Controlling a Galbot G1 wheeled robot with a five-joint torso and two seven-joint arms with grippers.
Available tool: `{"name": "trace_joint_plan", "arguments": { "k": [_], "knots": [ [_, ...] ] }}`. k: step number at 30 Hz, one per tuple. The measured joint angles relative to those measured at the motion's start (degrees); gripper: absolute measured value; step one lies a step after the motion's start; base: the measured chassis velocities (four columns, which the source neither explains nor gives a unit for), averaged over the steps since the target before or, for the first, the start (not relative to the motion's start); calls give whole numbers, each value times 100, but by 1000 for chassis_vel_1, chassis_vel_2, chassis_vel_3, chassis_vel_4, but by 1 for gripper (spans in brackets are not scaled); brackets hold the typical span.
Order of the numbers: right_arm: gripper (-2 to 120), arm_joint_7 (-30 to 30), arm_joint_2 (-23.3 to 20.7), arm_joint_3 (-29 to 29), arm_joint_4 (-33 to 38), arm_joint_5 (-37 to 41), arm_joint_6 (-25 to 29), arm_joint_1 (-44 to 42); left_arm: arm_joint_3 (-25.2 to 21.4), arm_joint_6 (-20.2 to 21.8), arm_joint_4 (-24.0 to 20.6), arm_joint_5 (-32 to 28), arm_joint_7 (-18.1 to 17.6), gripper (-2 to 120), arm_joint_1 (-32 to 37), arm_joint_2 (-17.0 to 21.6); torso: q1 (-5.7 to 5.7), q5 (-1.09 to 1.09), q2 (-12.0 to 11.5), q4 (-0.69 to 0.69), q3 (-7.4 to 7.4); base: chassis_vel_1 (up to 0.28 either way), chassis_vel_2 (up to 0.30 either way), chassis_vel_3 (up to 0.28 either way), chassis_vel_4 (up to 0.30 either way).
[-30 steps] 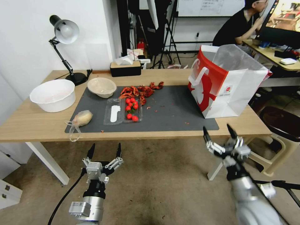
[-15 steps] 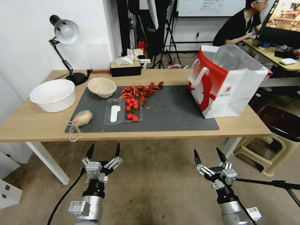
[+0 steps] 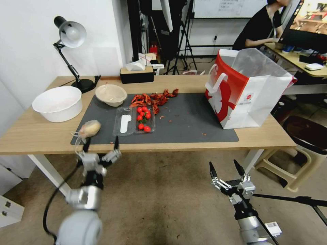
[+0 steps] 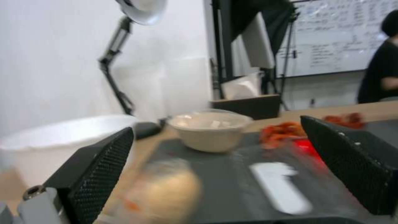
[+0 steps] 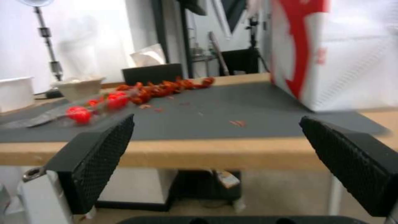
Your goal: Pick up the trash from the table and place it into the takeout bag.
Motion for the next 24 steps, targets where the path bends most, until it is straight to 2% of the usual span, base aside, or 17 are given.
{"name": "trace_joint_plan", "arguments": {
  "k": [1,2,4,5,6,7,8,9,12,13,16,17,18,19,23,24],
  "knots": [
    [100,0,0,0,0,0,0,0,0,0,0,0,0,100,0,0,0,0,0,0,0,0,0,0,0],
    [100,14,-43,-28,5,2,-69,94,-122,52,76,-28,76,100,-101,132,0,-1,0,3,0,0,0,0,0],
    [100,56,-101,-28,13,13,-149,189,-323,364,227,-177,346,100,-343,555,1,-5,0,-4,0,0,0,0,0],
    [100,56,-101,-28,13,13,-149,189,-323,364,227,-177,346,100,-343,555,1,-5,0,-4,0,0,0,0,0],
    [100,68,-115,-19,13,15,-169,212,-418,524,300,-246,537,100,-454,801,0,-3,0,-6,0,0,0,0,0],
    [100,70,-117,-18,13,15,-172,215,-434,549,314,-257,573,100,-471,844,0,-3,0,-6,0,0,0,0,0],
    [100,78,-122,-15,9,14,-195,244,-534,725,438,-366,877,100,-613,1217,0,-3,0,-5,0,0,0,0,0],
    [100,78,-122,-15,9,14,-195,244,-534,725,438,-366,877,100,-613,1217,0,-3,0,-5,0,0,0,0,0],
    [100,100,-95,-46,-55,-43,-234,290,-596,1154,687,-620,1573,100,-905,1835,0,-2,0,-5,0,0,0,0,0],
    [100,100,-95,-46,-55,-43,-234,290,-596,1154,687,-620,1573,100,-905,1835,0,-2,0,-5,0,0,0,0,0],
    [100,127,-61,-74,-102,-107,-273,324,-563,1659,890,-563,2264,100,-1177,2169,0,-3,0,-4,0,0,0,0,0],
    [100,127,-61,-74,-102,-107,-273,324,-563,1659,890,-563,2264,100,-1177,2169,0,-3,0,-4,0,0,0,0,0],
    [100,136,-53,-79,-112,-125,-281,330,-556,1780,924,-497,2453,100,-1234,2227,0,-3,0,-5,0,0,0,0,0],
    [100,148,-39,-87,-126,-160,-289,334,-554,2006,983,-370,2851,100,-1330,2323,0,-3,0,-4,0,0,0,0,0],
    [100,164,-31,-91,-133,-187,-307,331,-498,2288,1018,-287,3053,100,-1436,2462,0,-2,0,-4,0,0,0,0,0],
    [100,172,-31,-91,-135,-198,-311,328,-472,2483,1020,-231,3148,100,-1482,2535,-1,-3,0,-4,0,0,0,0,0]
  ]
}}
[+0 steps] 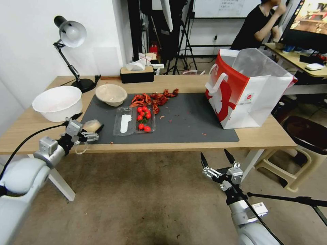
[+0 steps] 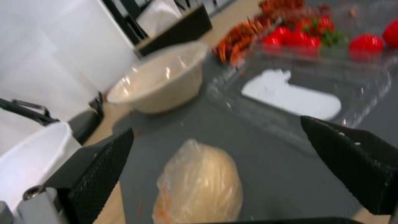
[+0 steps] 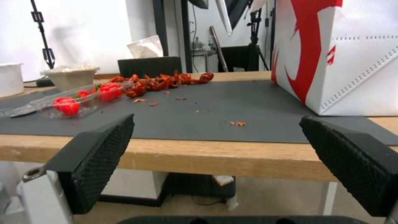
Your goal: Pick up the trash from the table and place it into the takeout bag.
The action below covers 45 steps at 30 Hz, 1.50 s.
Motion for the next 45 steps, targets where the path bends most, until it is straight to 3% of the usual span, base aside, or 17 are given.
{"name": "trace_joint_plan", "arguments": {
  "k": [5,7,15,23,35,38,43,45],
  "knots": [
    [100,16,2,12,-8,-17,-2,-7,138,701,-24,132,98,100,-165,187,0,0,0,1,0,0,0,0,0],
    [100,19,1,19,-22,-21,-2,-26,311,1179,-51,119,90,100,-337,278,-1,1,0,0,0,0,0,0,0],
    [100,30,-7,12,-37,-24,-1,-20,489,1522,123,112,-93,100,-531,344,0,1,0,0,0,0,0,0,0],
    [100,44,7,10,-87,-24,13,-10,528,1527,320,101,-150,99,-564,359,0,1,0,0,0,0,0,0,0],
    [100,64,38,-20,-104,-32,24,-29,588,1470,355,53,-209,60,-611,368,0,1,0,0,0,0,0,0,0],
    [100,74,16,-5,-94,-33,25,-41,589,1430,365,44,-208,45,-581,366,0,1,1,0,0,0,0,0,0],
    [100,78,9,-5,-84,-35,25,-42,588,1419,366,15,-203,33,-563,365,-1,1,1,0,0,0,0,0,0],
    [100,80,6,-19,-70,-39,14,-34,586,1345,389,-76,-196,22,-567,369,0,1,1,0,0,0,0,0,0]
  ]
}}
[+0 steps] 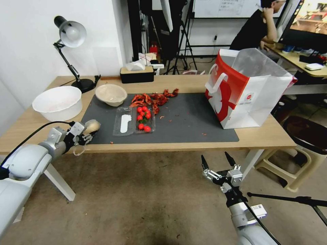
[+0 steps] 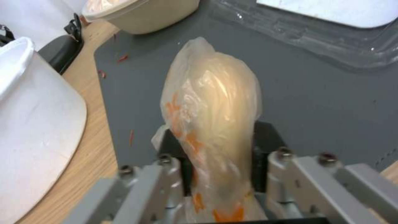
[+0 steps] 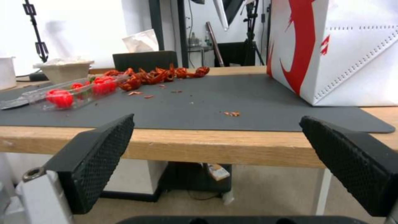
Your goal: Pick up the trash from the table and place it into the takeout bag.
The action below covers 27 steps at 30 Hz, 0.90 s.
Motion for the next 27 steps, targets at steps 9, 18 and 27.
{"name": "trace_joint_plan", "arguments": {
  "k": [9,18,27],
  "knots": [
    [100,11,-22,-20,-11,7,-11,48,145,-1589,229,-2011,259,4,-306,88,0,0,0,-2,0,0,0,0,0],
    [100,-8,2,-91,-22,-1,-30,27,1119,-2405,923,-3604,1934,4,-1593,-84,0,-1,0,0,0,0,0,0,0],
    [100,-45,73,-50,-19,-34,7,-96,2228,-2319,1499,-3895,2777,4,-3134,-518,0,3,-1,0,1,0,0,0,0]
  ]
}}
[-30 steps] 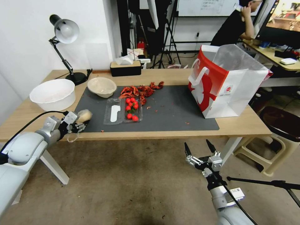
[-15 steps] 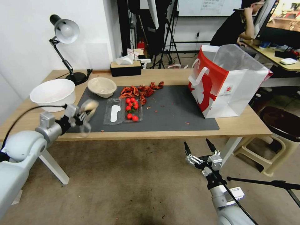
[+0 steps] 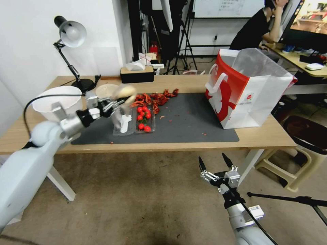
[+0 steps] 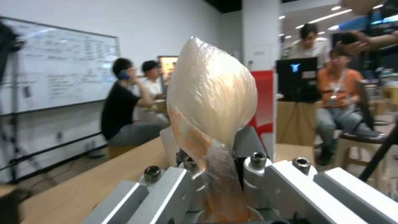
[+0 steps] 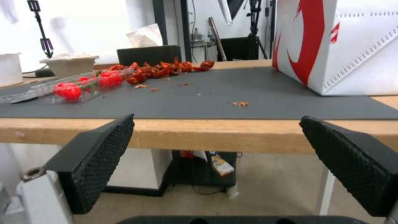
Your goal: Pick up the trash from the table and place it into the takeout bag.
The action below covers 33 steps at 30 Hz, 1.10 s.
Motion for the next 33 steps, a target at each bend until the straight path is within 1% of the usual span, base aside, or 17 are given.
{"name": "trace_joint_plan", "arguments": {
  "k": [2,3,5,6,8,9,10,13,14,17,18,21,22,23,25,30,33],
  "knots": [
    [100,-3,12,35,21,-13,15,-79,492,87,277,-5,65,4,-610,-222,0,-2,0,0,0,0,0,0,0],
    [100,-3,12,35,21,-13,15,-79,492,87,277,-5,65,4,-610,-222,0,-2,0,0,0,0,0,0,0],
    [100,-4,13,80,60,-29,22,-143,996,119,616,-5,44,4,-1236,-485,0,-3,0,-2,0,0,0,0,0],
    [100,-4,13,80,60,-29,22,-143,996,119,616,-5,44,4,-1236,-485,0,-3,0,-2,0,0,0,0,0],
    [100,-3,14,93,76,-43,24,-175,1243,120,853,-1,-9,4,-1645,-695,0,0,0,-1,0,0,0,0,0],
    [100,-3,22,96,79,-51,25,-190,1428,122,1060,7,-62,4,-1966,-936,0,0,0,0,0,0,0,0,0],
    [100,-3,22,96,79,-51,25,-190,1428,122,1060,7,-62,4,-1966,-936,0,0,0,0,0,0,0,0,0],
    [100,-13,61,99,12,-57,37,-169,1763,131,1513,21,-158,4,-2543,-1488,0,2,-1,-3,0,0,0,0,0],
    [100,-13,61,99,12,-57,37,-169,1763,131,1513,21,-158,4,-2543,-1488,0,2,-1,-3,0,0,0,0,0],
    [100,-50,104,78,-18,-57,50,-171,2111,101,1966,26,-203,4,-3010,-1929,0,0,-1,-2,0,0,0,0,0],
    [100,-50,104,78,-18,-57,50,-171,2111,101,1966,26,-203,4,-3010,-1929,0,0,-1,-2,0,0,0,0,0],
    [100,-61,126,74,-44,-52,62,-139,2284,58,2253,40,-213,4,-3276,-2216,0,-2,-1,0,0,0,0,0,0],
    [100,-63,144,91,-57,-37,63,-113,2483,57,2577,8,-266,4,-3596,-2523,1,-2,-1,-1,0,0,0,0,0],
    [100,-63,144,91,-57,-37,63,-113,2483,57,2577,8,-266,4,-3596,-2523,1,-2,-1,-1,0,0,0,0,0],
    [100,-65,137,130,-52,-19,66,-127,2823,40,2915,-9,-255,4,-3939,-2719,-1,-3,-1,0,0,0,0,0,0],
    [100,-65,130,158,-46,2,72,-128,3075,37,3148,-9,-254,4,-4200,-2840,0,-1,-1,0,0,0,0,0,0],
    [100,-65,130,175,-28,9,76,-130,3371,41,3390,-48,-305,4,-4504,-2986,0,-1,-1,-1,0,0,0,0,0]
  ]
}}
